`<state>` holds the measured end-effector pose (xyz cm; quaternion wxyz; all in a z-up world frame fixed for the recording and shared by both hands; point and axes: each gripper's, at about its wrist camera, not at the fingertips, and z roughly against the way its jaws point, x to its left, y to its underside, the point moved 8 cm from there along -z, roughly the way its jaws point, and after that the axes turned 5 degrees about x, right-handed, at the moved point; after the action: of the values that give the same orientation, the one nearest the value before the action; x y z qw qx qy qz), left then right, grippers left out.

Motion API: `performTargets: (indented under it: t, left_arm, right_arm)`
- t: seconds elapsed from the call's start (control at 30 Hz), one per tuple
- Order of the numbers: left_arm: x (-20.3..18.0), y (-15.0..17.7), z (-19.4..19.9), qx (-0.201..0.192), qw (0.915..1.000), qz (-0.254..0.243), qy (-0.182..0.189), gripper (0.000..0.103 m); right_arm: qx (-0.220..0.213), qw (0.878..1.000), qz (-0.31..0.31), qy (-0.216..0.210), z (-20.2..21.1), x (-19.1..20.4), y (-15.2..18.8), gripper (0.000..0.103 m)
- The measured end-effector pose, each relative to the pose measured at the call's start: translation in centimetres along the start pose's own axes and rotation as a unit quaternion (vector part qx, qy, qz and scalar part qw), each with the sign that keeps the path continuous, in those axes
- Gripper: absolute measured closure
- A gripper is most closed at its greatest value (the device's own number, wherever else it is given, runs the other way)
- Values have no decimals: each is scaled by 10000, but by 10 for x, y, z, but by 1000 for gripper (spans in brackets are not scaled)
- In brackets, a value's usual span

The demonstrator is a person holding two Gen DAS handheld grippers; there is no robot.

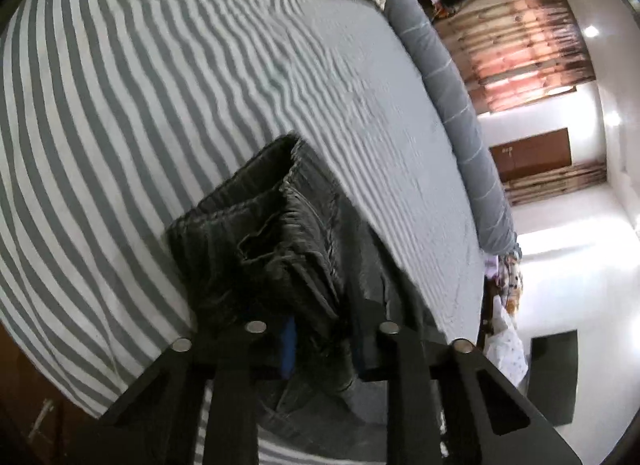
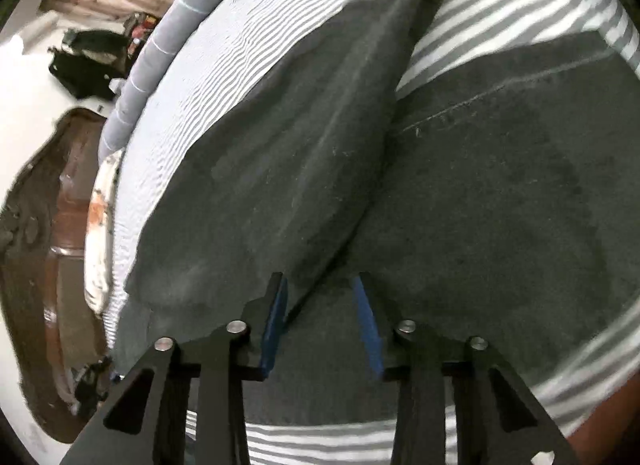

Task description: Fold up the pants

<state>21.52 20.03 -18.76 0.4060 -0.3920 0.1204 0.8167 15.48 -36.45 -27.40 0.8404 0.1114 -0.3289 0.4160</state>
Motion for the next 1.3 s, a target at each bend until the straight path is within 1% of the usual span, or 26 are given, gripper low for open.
performTargets:
  t: [0.13,0.2,0.27,0.33,0.4,0.57,0.63,0.73,0.83,0.9,0.97,1.03,1.13,1.23,1.3]
  left_arm:
    - [-22,-16,9,-308,9994,-28,163,89]
    - [-31,-23,11,-406,9990,-92,149,90]
    - [-38,-29,10,-447,9988,-109,158,90]
    - [-42,-32,10,-496,9986,-114,126,90]
    - [-45,-35,9,-518,9985,-148,61,90]
    - [-38,-39,5,-522,9985,-157,-70,90]
    - [-34,-40,4,-532,9984,-160,-134,90]
    - [-30,-39,2,-532,9982,-174,-230,90]
    - [-27,-42,1,-530,9980,-203,-265,90]
    - [-26,-42,-1,-532,9979,-202,-298,90]
    - [-24,-42,-1,-529,9979,-196,-322,90]
    - [-23,-43,-2,-522,9977,-235,-361,90]
    - [-20,-43,-5,-488,9973,-310,-451,90]
    - [-16,-45,-8,-442,9971,-317,-527,90]
    - [-16,-46,-11,-400,9967,-366,-601,90]
  right_arm:
    - [83,9977,-21,-669,-13,10,5,72]
    - [138,9944,-53,-1043,-25,19,9,72]
    - [129,9917,-30,-1275,-30,25,10,71]
    - [-59,9879,-76,-1545,-26,27,1,71]
    - [-353,9808,-334,-1890,-20,24,-17,71]
    - [-862,9701,-834,-2109,-4,4,-51,71]
    - [-936,9696,-868,-2086,-2,2,-59,71]
    - [-1135,9708,-757,-1973,9,5,-71,71]
    - [-1278,9700,-792,-1912,20,-2,-83,72]
    - [-1340,9702,-810,-1852,24,-5,-87,79]
    - [-1400,9688,-818,-1874,31,-7,-90,82]
    - [-1430,9690,-775,-1859,37,-7,-93,87]
    - [-1408,9729,-709,-1690,39,-12,-92,93]
    - [-1436,9772,-731,-1381,43,-19,-95,97]
    - [-1478,9820,-603,-1011,49,-19,-95,98]
